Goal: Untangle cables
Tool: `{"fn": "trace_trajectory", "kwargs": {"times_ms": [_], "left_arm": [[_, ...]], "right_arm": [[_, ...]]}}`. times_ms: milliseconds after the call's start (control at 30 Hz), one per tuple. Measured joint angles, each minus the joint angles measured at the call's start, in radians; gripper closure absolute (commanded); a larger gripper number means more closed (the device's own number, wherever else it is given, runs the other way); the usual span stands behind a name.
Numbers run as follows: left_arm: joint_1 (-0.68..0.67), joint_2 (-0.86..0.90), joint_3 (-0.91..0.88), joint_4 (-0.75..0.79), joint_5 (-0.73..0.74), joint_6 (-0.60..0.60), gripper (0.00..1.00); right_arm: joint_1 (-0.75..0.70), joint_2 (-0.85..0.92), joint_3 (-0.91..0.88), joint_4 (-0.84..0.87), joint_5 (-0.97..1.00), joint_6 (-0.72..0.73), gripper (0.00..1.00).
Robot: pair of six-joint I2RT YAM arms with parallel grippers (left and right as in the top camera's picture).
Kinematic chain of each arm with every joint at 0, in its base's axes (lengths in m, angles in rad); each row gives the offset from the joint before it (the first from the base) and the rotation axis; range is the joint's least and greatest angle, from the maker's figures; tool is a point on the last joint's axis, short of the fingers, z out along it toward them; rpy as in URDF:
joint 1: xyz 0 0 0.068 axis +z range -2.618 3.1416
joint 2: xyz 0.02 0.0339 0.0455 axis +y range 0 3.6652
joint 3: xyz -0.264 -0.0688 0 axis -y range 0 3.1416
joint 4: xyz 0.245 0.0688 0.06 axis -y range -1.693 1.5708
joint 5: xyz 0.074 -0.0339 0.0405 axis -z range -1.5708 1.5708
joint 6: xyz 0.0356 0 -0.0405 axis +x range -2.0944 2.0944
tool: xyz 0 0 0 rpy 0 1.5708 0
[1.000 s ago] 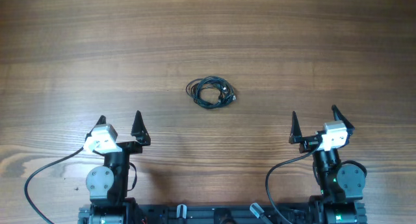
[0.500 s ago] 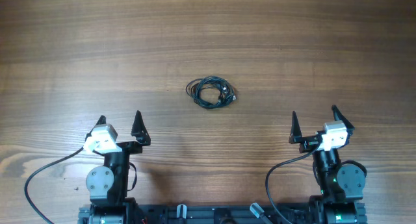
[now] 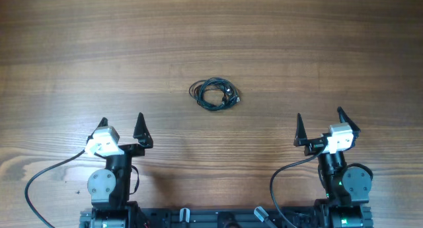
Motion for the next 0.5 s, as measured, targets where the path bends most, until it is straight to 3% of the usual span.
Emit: {"fn": "trace_trajectory", "kwargs": {"times_ms": [333, 500], "left_arm": [[0.000, 0.000, 0.000, 0.002, 0.004, 0.000, 0.00], [0.000, 0.000, 0.000, 0.002, 0.008, -0.020, 0.00]], "right_arm": [[0.000, 0.000, 0.000, 0.003, -0.034, 0.005, 0.00], [0.000, 0.002, 0.000, 0.003, -0.056, 0.101, 0.00]]}}
